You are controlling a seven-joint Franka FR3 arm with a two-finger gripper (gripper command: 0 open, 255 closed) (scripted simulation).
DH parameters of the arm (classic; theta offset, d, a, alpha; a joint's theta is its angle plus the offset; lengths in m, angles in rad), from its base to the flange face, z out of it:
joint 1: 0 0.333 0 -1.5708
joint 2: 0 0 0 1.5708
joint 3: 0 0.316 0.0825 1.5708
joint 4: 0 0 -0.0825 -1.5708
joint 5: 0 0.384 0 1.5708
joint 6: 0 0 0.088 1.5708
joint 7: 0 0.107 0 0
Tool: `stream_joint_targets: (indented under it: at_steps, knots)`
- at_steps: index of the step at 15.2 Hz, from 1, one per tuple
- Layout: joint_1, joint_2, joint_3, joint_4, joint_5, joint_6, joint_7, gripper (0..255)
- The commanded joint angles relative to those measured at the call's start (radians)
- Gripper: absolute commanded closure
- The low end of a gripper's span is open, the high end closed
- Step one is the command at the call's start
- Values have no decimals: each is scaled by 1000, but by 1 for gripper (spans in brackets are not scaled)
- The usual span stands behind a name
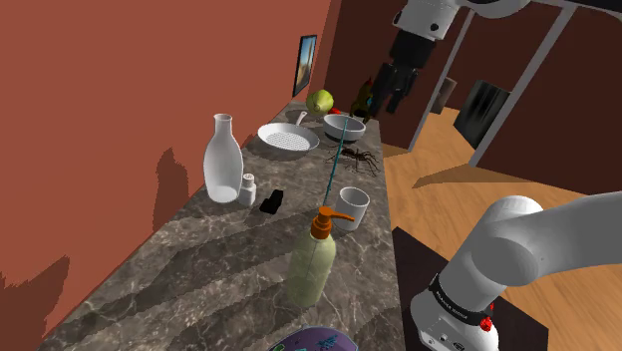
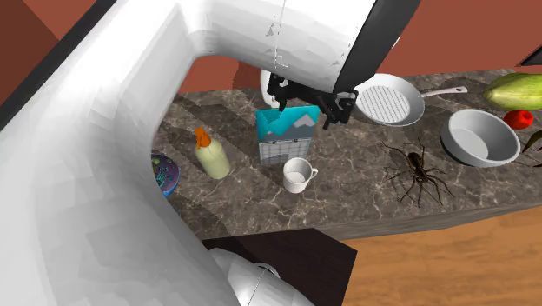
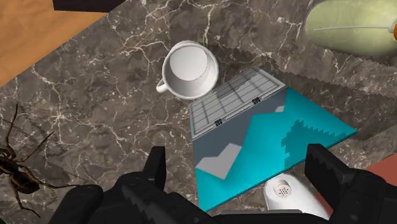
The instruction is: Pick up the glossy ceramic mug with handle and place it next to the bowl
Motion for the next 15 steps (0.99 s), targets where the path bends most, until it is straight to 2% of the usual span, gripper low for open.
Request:
stream_joint_targets:
  at_steps: [1,8,15]
  knots:
    - [0,0,0,0,0,0,0,0]
    - [-3,-21,73,-237,5,196,68,0]
    - [-4,28,155,-428,16,415,146,0]
